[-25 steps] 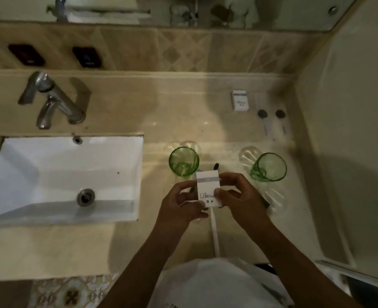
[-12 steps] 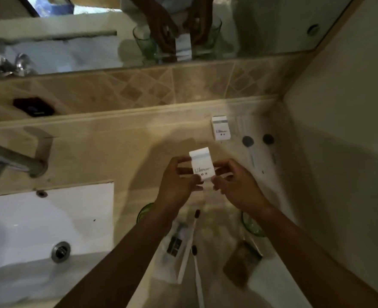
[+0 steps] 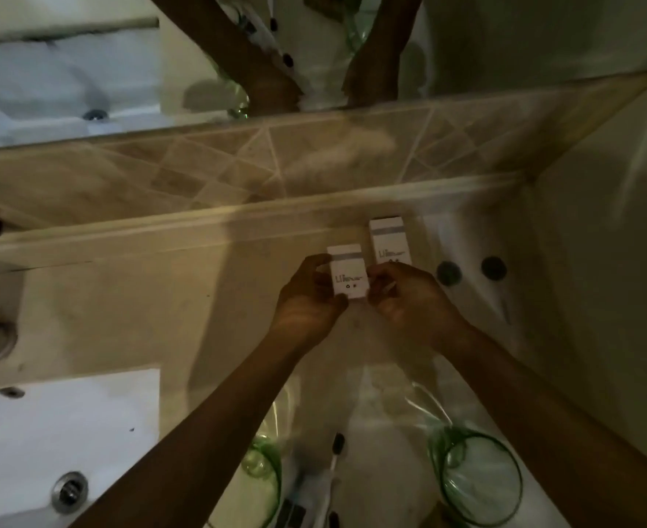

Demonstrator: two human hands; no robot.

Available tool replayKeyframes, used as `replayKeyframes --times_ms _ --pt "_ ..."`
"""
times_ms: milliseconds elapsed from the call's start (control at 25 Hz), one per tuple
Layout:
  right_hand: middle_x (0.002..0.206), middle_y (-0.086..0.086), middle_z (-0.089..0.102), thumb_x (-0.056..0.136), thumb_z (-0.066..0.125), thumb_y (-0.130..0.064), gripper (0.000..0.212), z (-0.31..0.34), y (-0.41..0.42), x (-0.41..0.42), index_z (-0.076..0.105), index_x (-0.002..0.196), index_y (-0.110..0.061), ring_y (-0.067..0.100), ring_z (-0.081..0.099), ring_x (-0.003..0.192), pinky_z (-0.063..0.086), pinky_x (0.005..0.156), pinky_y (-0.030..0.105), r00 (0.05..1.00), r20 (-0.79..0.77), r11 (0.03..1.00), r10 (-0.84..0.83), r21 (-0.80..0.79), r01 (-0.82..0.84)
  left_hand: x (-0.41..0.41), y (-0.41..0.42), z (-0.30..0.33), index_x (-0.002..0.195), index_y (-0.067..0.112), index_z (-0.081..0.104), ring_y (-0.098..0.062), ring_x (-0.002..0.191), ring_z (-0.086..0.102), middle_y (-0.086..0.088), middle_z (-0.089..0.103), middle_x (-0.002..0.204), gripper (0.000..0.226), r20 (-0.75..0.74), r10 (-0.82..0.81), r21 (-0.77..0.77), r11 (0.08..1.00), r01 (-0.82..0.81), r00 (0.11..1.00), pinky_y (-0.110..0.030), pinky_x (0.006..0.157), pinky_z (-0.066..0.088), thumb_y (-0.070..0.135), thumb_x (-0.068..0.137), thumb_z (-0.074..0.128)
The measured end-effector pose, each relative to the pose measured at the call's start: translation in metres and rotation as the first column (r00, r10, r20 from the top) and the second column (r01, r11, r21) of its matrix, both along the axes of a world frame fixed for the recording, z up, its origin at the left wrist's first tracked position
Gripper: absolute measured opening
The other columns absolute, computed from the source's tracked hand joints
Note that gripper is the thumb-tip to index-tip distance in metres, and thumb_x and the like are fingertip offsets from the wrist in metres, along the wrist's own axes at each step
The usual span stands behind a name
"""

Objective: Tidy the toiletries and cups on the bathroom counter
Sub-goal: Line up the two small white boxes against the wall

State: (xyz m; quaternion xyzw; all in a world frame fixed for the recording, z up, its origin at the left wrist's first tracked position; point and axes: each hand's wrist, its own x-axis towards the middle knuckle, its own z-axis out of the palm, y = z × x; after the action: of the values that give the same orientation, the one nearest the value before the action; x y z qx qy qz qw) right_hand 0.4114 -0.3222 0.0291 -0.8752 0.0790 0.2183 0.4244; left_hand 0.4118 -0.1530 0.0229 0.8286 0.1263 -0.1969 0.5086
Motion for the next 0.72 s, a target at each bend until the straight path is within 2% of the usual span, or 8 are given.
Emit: replayKeyframes --times_ms 80,160,280,360,440,520,600,720 --pt "0.124 0.004 0.064 0.092 0.064 -0.016 0.031 -0.005 0.0 0.001 0.062 0.123 -0.014 0.019 0.06 0.116 0.05 0.093 0.02 1.0 -0.022 0.999 0.012 -0.029 -0.013 0.009 0.0 -0.008 0.134 0.029 0.049 -0.009 0.094 0.064 0.007 0.065 0.11 0.058 0.02 -0.091 0.11 0.99 0.088 0.996 -0.028 0.083 0.057 0.017 0.084 0.076" --pt "0.123 -0.001 0.065 0.092 0.063 -0.021 0.031 -0.01 -0.001 0.001 0.061 0.124 -0.02 0.017 0.061 0.115 0.05 0.088 0.019 1.0 0.011 0.992 0.001 -0.13 0.001 0.011 0.0 -0.014 0.138 0.031 0.044 -0.012 0.098 0.061 0.005 0.061 0.114 0.061 0.015 -0.164 0.246 0.957 0.155 0.986 -0.033 0.085 0.056 0.027 0.085 0.074" --pt "0.116 -0.002 0.062 0.091 0.065 -0.02 0.029 -0.01 -0.009 0.004 0.061 0.12 -0.023 0.016 0.064 0.102 0.05 0.081 0.017 0.978 0.207 0.956 -0.022 -0.281 0.081 0.006 0.002 -0.023 0.141 0.032 0.04 -0.013 0.113 0.048 0.004 0.046 0.124 0.066 0.09 -0.24 0.346 0.918 0.196 0.967 -0.031 0.09 0.051 0.036 0.084 0.073" --pt "0.123 0.002 0.055 0.089 0.067 -0.019 0.032 -0.012 -0.018 0.009 0.061 0.12 -0.022 0.02 0.057 0.11 0.051 0.093 0.03 0.943 0.33 0.939 0.031 -0.333 0.086 0.004 0.005 -0.029 0.142 0.028 0.042 -0.014 0.126 0.034 0.002 0.038 0.136 0.067 0.217 -0.371 0.444 0.861 0.248 0.903 -0.029 0.098 0.043 0.038 0.083 0.073" --pt "0.139 0.001 0.043 0.087 0.068 -0.02 0.044 -0.016 -0.025 0.019 0.056 0.13 -0.025 0.02 0.042 0.126 0.044 0.104 0.033 0.957 0.267 0.921 0.113 -0.389 0.0 0.007 0.006 -0.037 0.141 0.025 0.048 -0.021 0.136 0.026 -0.002 0.037 0.148 0.063 0.278 -0.536 0.578 0.756 0.307 0.797 -0.037 0.107 0.037 0.042 0.084 0.07" --pt "0.149 -0.004 0.032 0.087 0.068 -0.021 0.052 -0.02 -0.026 0.029 0.051 0.136 -0.031 0.019 0.036 0.133 0.042 0.11 0.039 0.98 0.137 0.917 0.142 -0.391 -0.078 0.014 0.004 -0.041 0.141 0.025 0.051 -0.025 0.14 0.025 -0.005 0.036 0.154 0.057 0.236 -0.592 0.627 0.698 0.345 0.77 -0.045 0.113 0.034 0.041 0.089 0.066" --pt "0.15 -0.007 0.029 0.087 0.067 -0.022 0.053 -0.026 -0.027 0.035 0.052 0.136 -0.034 0.019 0.038 0.134 0.044 0.109 0.043 0.982 0.109 0.92 0.153 -0.379 -0.101 0.023 0.0 -0.043 0.14 0.024 0.054 -0.028 0.139 0.029 -0.007 0.039 0.155 0.053 0.229 -0.598 0.646 0.684 0.34 0.768 -0.048 0.111 0.034 0.038 0.09 0.066" --pt "0.151 -0.009 0.028 0.088 0.066 -0.023 0.052 -0.031 -0.029 0.034 0.052 0.136 -0.037 0.018 0.038 0.133 0.045 0.109 0.043 0.979 0.12 0.919 0.163 -0.379 -0.107 0.032 -0.003 -0.048 0.133 0.021 0.061 -0.031 0.133 0.038 -0.011 0.047 0.15 0.051 0.3 -0.575 0.647 0.709 0.28 0.761 -0.048 0.103 0.042 0.031 0.084 0.073"
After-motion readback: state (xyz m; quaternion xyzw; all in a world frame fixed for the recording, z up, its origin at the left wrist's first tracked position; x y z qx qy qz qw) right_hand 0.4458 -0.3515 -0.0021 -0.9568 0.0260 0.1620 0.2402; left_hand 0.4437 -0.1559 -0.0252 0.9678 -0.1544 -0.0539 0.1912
